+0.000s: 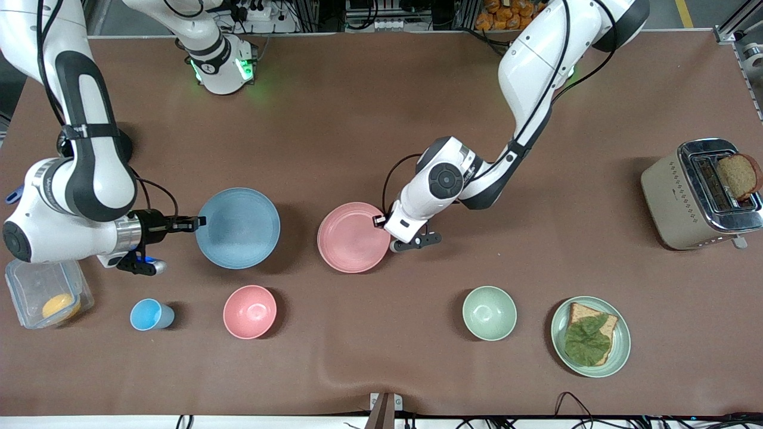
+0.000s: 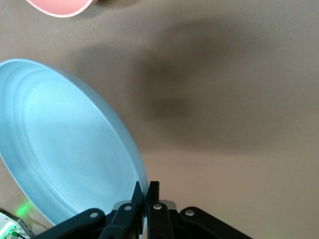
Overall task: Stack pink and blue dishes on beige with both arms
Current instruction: 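Release the pink plate with the left gripper while the right gripper drags blue, then slide the blue plate onto pink with the right gripper while the left gripper withdraws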
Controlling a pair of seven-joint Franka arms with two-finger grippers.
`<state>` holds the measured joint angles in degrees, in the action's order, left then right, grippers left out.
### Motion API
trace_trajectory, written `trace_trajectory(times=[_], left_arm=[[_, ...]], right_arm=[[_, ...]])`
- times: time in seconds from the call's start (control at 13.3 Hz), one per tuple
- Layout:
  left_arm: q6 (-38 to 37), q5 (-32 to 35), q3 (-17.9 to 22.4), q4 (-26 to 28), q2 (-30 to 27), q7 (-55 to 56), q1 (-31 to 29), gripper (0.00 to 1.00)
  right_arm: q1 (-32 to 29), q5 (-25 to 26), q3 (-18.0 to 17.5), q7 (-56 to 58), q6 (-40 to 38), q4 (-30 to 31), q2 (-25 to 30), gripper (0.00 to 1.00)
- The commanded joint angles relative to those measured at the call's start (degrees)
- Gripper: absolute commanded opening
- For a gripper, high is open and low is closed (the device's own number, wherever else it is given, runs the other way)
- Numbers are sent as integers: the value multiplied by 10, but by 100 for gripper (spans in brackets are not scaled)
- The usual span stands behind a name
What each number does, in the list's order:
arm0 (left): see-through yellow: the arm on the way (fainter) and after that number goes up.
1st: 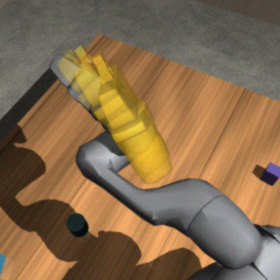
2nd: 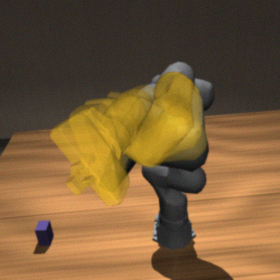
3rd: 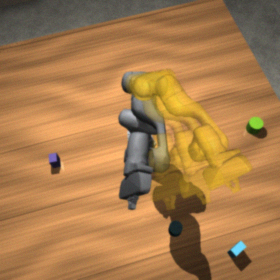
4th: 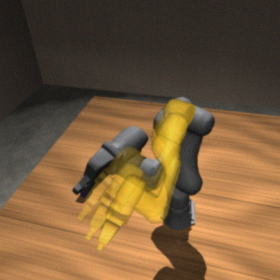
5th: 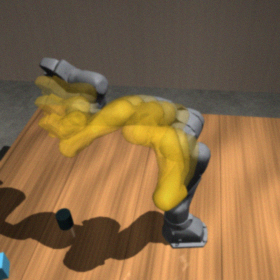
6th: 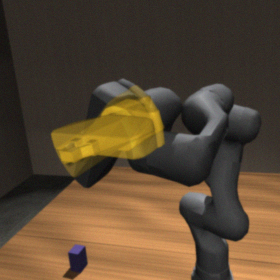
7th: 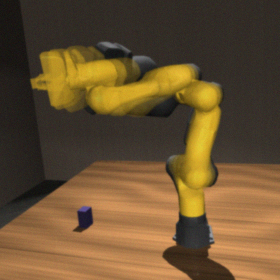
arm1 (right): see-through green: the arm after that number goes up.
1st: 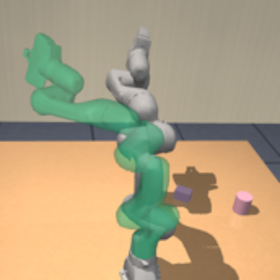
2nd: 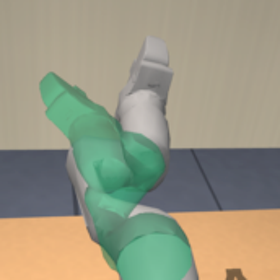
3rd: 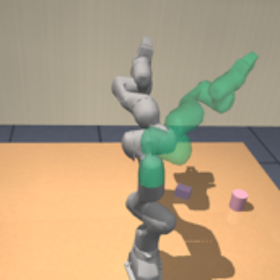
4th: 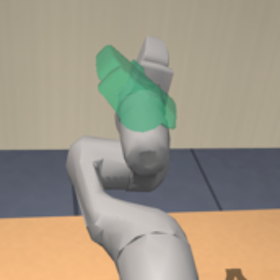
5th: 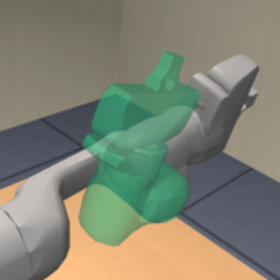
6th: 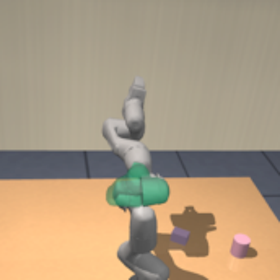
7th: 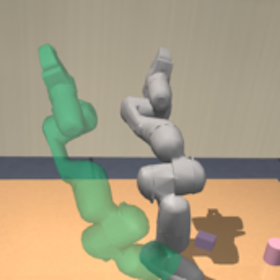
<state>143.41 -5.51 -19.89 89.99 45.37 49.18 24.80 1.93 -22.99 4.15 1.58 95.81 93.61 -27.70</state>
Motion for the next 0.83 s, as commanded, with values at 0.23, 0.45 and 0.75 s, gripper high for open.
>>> trace_trajectory(times=[0.23, 0.45, 0.75], left_arm=[[5, -2, 6, -15, -8, 40, 10, 100], [-5, 1, 6, -18, -54, 35, -29, 100], [-126, 56, 8, -12, -149, 20, -98, 100]], right_arm=[[11, -14, -3, -5, -2, -7, -9, 0], [49, -24, -3, -35, 27, -2, -17, 0], [126, -49, -3, -104, 89, 8, -29, 0]])
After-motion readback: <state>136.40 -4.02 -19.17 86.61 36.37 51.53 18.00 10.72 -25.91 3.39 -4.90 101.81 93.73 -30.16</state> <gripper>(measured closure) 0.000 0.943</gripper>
